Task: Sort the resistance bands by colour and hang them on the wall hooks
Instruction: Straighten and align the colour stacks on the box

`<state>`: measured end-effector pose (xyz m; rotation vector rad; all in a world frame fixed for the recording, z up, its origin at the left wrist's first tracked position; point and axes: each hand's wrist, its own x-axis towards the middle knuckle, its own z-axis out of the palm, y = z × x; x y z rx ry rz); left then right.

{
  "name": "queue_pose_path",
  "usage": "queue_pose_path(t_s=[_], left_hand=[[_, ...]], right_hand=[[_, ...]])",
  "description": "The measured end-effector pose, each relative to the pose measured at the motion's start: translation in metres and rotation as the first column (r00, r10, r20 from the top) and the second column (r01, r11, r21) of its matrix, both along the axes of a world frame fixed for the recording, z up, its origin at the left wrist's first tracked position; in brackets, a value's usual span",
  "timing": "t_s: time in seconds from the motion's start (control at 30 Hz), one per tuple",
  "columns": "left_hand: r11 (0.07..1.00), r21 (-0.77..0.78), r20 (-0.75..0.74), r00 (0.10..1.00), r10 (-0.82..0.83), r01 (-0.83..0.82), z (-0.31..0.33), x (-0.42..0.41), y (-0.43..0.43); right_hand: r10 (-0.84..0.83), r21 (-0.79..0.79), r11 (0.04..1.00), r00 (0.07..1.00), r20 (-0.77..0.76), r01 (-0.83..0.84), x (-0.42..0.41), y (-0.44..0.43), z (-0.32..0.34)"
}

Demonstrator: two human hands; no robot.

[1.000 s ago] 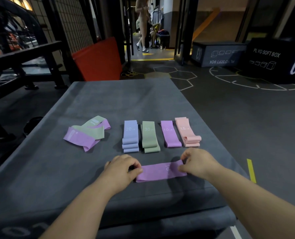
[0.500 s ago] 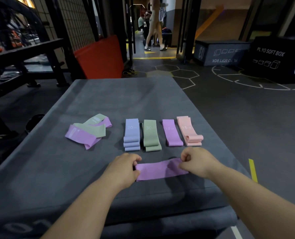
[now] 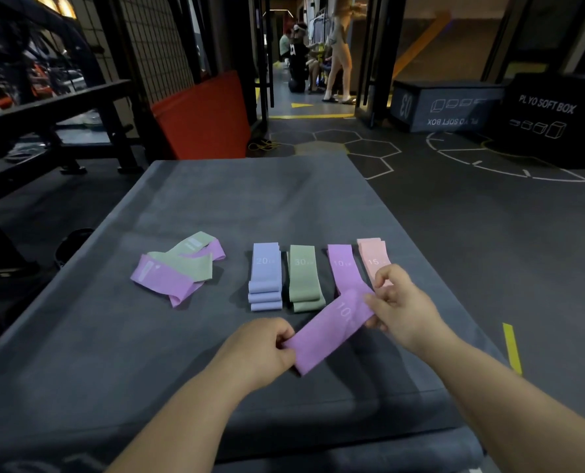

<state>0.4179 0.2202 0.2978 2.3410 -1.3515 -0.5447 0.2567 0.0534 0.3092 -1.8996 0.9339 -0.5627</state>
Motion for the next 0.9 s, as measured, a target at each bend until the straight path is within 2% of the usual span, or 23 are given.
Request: queue_pose_path(t_s=[0.07,0.23,0.53,0.73,0.9], left_hand=[[1.0,-0.007,-0.059,0.998,0.014,-0.014,-0.001,-0.001,-0.002],[0.996,-0.038,-0.227,0.972,0.066,-0.077,-0.005,-0.006,-0.013],[0.969,-0.107,-0.4,0.902,0.163,-0.223,-0.012,-0.028,-0.05],[0.925,-0.156,-0.405,0.876,0.26,-0.346,-0.001,-0.04,-0.085],[0.91,-0.182,-0.274,0.908,0.317,-0.373,0.004,-0.04,-0.111]], right_hand=[[-0.038,-0.014,0.999,0.998,0.046,0.038,0.003,-0.005,-0.002],[-0.054,0.08,0.996,0.984,0.167,0.042,0.015,-0.019,0.001],[-0.131,0.019,0.991,0.983,0.131,0.129,0.037,-0.053,0.012],[-0.083,-0.055,0.995,0.996,0.044,0.085,0.059,-0.089,0.024],[-0.05,-0.149,0.989,0.985,-0.163,0.025,0.082,-0.121,0.018]])
